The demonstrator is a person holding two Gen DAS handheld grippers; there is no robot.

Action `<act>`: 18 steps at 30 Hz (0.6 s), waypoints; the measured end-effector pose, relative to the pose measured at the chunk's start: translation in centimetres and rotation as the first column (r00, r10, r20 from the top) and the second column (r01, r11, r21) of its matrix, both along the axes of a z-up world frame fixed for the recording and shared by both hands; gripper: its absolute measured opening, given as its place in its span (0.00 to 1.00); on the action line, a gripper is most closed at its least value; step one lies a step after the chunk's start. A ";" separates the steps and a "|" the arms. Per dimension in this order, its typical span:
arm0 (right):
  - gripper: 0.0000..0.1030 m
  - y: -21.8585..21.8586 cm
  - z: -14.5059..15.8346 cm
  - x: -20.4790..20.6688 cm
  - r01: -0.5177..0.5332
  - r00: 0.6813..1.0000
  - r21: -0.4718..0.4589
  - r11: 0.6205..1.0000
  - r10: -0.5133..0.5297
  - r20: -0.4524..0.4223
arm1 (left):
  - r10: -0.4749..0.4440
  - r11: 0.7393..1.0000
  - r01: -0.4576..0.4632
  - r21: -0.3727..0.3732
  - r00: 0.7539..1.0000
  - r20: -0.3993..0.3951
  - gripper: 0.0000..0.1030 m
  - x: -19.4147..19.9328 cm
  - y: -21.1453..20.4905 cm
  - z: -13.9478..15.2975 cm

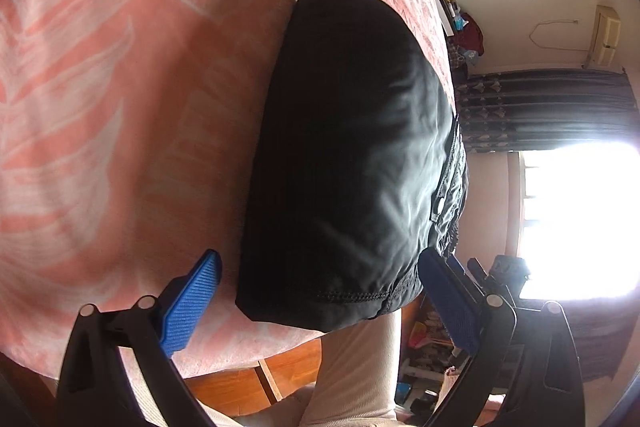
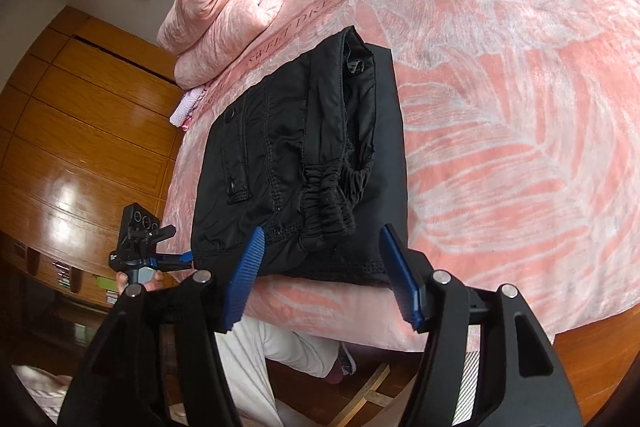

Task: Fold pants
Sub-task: 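Lift the folded pants stack with both tools and carry it along the bed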

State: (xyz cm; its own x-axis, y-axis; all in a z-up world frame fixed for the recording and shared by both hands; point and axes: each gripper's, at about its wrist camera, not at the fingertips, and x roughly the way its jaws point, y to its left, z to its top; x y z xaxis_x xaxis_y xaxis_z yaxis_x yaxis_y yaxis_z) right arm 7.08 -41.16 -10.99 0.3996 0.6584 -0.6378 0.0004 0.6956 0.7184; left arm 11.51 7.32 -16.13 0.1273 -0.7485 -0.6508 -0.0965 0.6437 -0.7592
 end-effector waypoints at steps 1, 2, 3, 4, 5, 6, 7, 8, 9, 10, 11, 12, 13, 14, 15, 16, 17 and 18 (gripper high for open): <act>0.62 -0.1 -0.5 0.2 -0.004 1.000 0.031 1.000 0.005 -0.013 | -0.012 1.000 0.012 0.002 1.000 -0.004 0.96 0.3 -0.1 -0.4; 0.63 -0.2 -1.0 0.3 0.001 1.000 0.049 0.999 0.000 -0.026 | -0.018 1.000 0.019 0.003 1.000 -0.012 0.96 0.7 -0.3 -0.8; 0.64 -0.4 -1.4 0.4 0.010 0.999 0.061 0.998 -0.008 -0.038 | -0.023 1.000 0.023 -0.001 1.000 -0.021 0.96 1.0 -0.5 -1.1; 0.64 -0.5 -1.8 0.6 0.016 0.999 0.074 0.997 -0.012 -0.049 | -0.027 1.000 0.027 -0.014 0.999 -0.028 0.96 1.3 -0.7 -1.3; 0.64 -0.8 -2.3 0.8 0.025 0.998 0.092 0.995 -0.019 -0.060 | -0.031 0.999 0.030 -0.035 0.999 -0.032 0.96 1.5 -0.8 -1.5; 0.65 -1.0 -2.6 0.9 0.035 0.997 0.107 0.994 -0.028 -0.071 | -0.036 0.998 0.034 -0.058 0.999 -0.037 0.96 1.8 -1.0 -1.7; 0.66 -1.2 -2.9 1.0 0.042 0.996 0.122 0.992 -0.033 -0.079 | -0.040 0.997 0.037 -0.066 0.998 -0.047 0.96 2.2 -1.2 -1.9; 0.68 -1.4 -3.2 1.1 0.045 0.996 0.136 0.990 -0.034 -0.086 | -0.040 0.998 0.037 -0.059 0.998 -0.056 0.96 2.5 -1.4 -2.2; 0.71 -1.5 -3.5 1.2 0.045 0.995 0.150 0.988 -0.031 -0.090 | -0.044 0.997 0.040 -0.067 0.997 -0.063 0.96 2.8 -1.6 -2.5; 0.74 -1.7 -3.8 1.3 0.042 0.995 0.162 0.986 -0.027 -0.095 | -0.050 0.996 0.044 -0.082 0.996 -0.075 0.96 3.1 -1.7 -2.9; 0.75 -1.8 -4.1 1.4 0.045 0.994 0.167 0.985 -0.028 -0.102 | -0.051 0.995 0.042 -0.093 0.995 -0.091 0.96 3.3 -1.7 -3.2; 0.76 -2.0 -4.4 1.5 0.053 0.993 0.165 0.985 -0.035 -0.111 | -0.047 0.994 0.036 -0.103 0.993 -0.111 0.96 3.6 -1.7 -3.6; 0.76 -2.3 -4.8 1.6 0.059 0.992 0.166 0.984 -0.039 -0.120 | -0.045 0.993 0.030 -0.114 0.991 -0.129 0.96 3.8 -1.8 -4.0; 0.77 -2.5 -5.1 1.6 0.063 0.991 0.174 0.983 -0.041 -0.125 | -0.050 0.992 0.033 -0.122 0.989 -0.138 0.96 4.0 -2.0 -4.4; 0.78 -2.7 -5.3 1.6 0.068 0.991 0.188 0.980 -0.045 -0.125 | -0.055 0.992 0.037 -0.123 0.988 -0.142 0.96 4.1 -2.1 -4.5; 0.80 -2.9 -5.4 1.6 0.071 0.991 0.207 0.976 -0.046 -0.124 | -0.058 0.991 0.040 -0.124 0.988 -0.143 0.96 4.3 -2.2 -4.6; 0.81 -3.1 -5.5 1.6 0.071 0.992 0.230 0.971 -0.043 -0.121 | -0.059 0.991 0.041 -0.129 0.988 -0.143 0.96 4.5 -2.3 -4.6; 0.85 -3.2 -5.6 1.5 0.068 0.992 0.251 0.966 -0.040 -0.116 | -0.061 0.990 0.042 -0.133 0.988 -0.141 0.96 4.6 -2.4 -4.6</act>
State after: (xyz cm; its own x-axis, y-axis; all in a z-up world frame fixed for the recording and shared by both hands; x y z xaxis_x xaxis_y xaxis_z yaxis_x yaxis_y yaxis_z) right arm 8.62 -44.37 -16.58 0.3762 0.7835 -0.4945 0.1216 0.4873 0.8647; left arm 16.11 4.88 -20.76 -0.0018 -0.8309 -0.5564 -0.1807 0.5475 -0.8170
